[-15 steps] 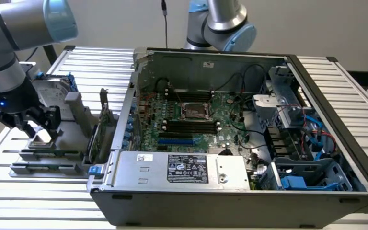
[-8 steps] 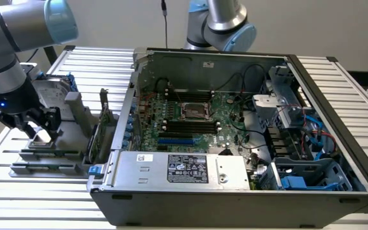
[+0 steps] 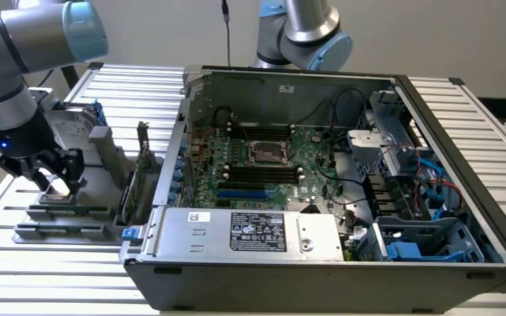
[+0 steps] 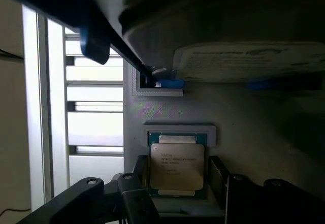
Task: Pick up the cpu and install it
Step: 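Pick up the cpu and move it towards the insertion slot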
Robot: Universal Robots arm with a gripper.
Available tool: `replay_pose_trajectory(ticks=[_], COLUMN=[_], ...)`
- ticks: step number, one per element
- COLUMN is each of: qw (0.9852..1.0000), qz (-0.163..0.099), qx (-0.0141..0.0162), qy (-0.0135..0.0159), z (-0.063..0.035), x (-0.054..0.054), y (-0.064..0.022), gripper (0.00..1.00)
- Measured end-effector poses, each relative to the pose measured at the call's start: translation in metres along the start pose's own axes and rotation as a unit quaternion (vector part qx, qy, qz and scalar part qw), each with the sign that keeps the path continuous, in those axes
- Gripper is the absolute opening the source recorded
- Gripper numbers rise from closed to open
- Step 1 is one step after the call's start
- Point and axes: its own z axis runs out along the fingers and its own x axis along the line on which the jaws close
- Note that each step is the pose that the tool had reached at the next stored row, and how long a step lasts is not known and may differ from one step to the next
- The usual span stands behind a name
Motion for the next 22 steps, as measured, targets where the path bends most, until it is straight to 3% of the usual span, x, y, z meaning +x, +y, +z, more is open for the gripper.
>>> replay_pose_trajectory(ticks=[22], qw=[1.0000], qz=[0.000], qx=[-0.0001], qy=[0.0054], z=[0.0036], x=[-0.0027], y=[0.0000], gripper=[0.60])
